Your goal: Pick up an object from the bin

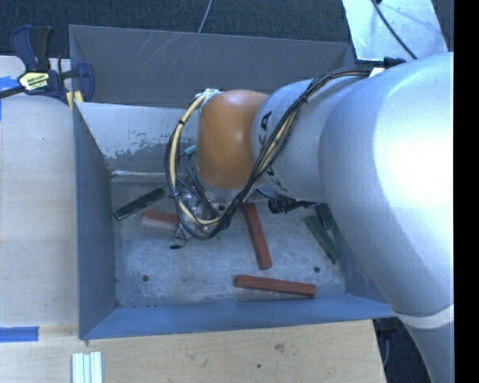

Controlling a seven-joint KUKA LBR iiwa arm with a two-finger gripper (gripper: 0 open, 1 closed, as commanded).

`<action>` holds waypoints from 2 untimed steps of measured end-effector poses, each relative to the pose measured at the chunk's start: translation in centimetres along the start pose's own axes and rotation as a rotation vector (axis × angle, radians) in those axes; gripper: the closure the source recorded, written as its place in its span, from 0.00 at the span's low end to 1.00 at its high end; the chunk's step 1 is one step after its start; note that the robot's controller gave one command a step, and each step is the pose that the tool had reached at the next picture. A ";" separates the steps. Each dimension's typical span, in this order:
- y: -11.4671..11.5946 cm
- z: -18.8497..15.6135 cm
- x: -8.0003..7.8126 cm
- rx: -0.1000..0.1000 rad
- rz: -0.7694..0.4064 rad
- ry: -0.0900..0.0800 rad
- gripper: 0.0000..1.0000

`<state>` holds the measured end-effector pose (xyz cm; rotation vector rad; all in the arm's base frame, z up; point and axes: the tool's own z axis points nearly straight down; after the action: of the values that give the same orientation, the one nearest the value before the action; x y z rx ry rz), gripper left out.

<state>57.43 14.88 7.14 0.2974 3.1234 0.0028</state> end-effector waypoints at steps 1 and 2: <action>0.0 -0.3 0.1 0.001 0.000 0.001 1.00; -0.2 -2.2 0.3 0.005 0.000 0.010 1.00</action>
Offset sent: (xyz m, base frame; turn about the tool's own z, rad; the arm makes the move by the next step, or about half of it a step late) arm 0.0001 -0.0001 0.0310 0.0000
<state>57.11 14.76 9.37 0.2990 3.1342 -0.0037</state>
